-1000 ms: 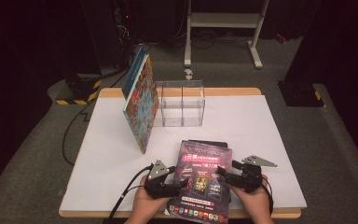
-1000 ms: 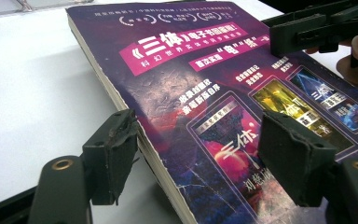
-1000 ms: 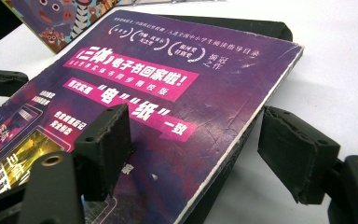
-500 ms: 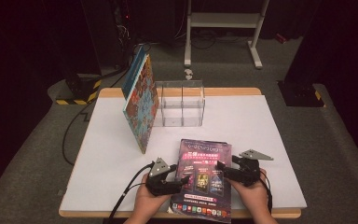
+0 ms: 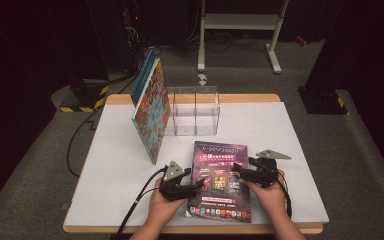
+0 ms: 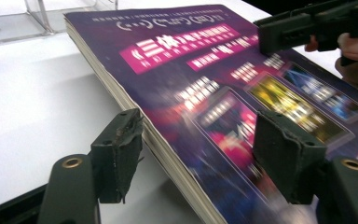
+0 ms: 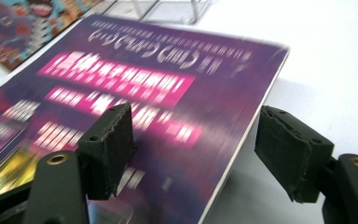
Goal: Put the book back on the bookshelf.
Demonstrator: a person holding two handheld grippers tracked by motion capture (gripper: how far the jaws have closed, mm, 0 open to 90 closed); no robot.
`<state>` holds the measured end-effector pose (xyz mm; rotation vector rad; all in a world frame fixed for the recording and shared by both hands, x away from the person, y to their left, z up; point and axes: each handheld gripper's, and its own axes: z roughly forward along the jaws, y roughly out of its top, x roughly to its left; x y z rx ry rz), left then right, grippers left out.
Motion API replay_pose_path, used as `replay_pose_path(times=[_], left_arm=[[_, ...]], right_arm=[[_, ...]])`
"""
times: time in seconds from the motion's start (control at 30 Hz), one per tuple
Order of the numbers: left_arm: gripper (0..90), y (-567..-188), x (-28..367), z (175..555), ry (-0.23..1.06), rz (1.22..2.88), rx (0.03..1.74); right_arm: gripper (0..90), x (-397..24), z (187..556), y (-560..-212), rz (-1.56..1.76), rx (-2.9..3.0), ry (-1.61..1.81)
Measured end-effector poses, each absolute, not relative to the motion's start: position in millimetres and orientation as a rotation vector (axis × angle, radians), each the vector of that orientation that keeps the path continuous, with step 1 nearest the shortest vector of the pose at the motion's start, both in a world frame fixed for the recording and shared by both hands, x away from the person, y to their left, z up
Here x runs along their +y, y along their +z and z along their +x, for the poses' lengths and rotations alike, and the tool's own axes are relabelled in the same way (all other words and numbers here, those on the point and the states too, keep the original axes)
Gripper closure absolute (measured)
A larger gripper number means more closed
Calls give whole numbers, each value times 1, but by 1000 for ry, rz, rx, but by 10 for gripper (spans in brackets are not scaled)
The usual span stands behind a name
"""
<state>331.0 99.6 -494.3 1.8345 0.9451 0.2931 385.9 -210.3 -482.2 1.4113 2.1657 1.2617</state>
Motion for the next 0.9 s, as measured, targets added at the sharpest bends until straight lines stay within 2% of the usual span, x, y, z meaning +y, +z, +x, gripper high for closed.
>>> replay_pose_path(times=[0.13, 0.27, 0.37, 0.43, 0.67, 0.77, 0.9], left_arm=[[315, -496, 102, 318, 254, 1834, 938], [319, -495, 100, 316, 269, 1842, 943], [322, -495, 99, 318, 270, 1843, 950], [322, -496, 91, 319, 236, 1758, 1008], [332, -493, 94, 335, 262, 1809, 994], [293, -493, 104, 348, 254, 1796, 1008], [228, -500, 102, 368, 168, 1791, 1036]], right_arm=[[259, -214, 353, -484, 1380, 2188, 1291], [263, -216, 339, -486, 1402, 2186, 1319], [260, -214, 342, -486, 1411, 2193, 1312], [265, -215, 346, -486, 1412, 2189, 1315], [279, -219, 364, -485, 1426, 2182, 1307], [275, -222, 366, -486, 1418, 2200, 1325], [269, -222, 366, -486, 1404, 2202, 1324]])
